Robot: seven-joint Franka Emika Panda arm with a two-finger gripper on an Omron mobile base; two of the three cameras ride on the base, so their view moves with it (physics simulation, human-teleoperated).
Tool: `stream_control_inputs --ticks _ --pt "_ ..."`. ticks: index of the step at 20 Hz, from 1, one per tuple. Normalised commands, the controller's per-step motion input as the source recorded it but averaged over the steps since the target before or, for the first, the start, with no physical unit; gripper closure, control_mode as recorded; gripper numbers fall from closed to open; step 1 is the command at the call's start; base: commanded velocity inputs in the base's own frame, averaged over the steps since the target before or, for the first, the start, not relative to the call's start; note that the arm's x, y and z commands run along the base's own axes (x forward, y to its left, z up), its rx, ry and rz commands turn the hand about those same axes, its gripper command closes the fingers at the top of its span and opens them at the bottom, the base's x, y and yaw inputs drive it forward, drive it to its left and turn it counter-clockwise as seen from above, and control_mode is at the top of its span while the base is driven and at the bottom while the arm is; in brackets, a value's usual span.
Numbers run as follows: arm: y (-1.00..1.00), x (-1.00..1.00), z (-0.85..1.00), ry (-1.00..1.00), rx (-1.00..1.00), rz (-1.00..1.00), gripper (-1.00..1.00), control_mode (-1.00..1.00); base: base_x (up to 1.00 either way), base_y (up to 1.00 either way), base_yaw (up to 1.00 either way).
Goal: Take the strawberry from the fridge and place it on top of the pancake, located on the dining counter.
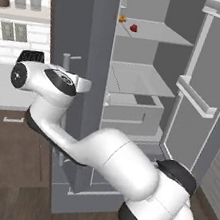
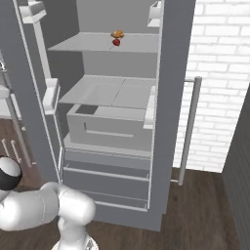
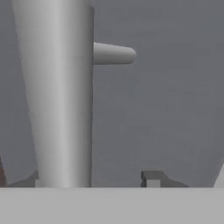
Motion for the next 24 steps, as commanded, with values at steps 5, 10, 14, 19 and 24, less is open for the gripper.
stream_control_inputs --ticks 5,10,14,19,24 --pt "0.56 0.01 -0.22 0.00 0.00 -0.16 -1.00 -1.00 0.00 0.00 0.00" --pt "0.35 -0.03 -0.06 0.00 0.00 -0.36 -1.00 -1.00 0.00 0.00 0.00" --pt "0.49 -0.13 0.00 0.00 0.00 -0.31 -1.00 -1.00 0.00 0.00 0.00" --pt "0.03 -0.74 0.03 0.00 0.09 -0.16 -1.00 -1.00 0.00 0.00 0.00" --pt "-0.06 -0.84 0.01 0.00 0.22 0.13 -1.00 -1.00 0.00 0.00 0.00"
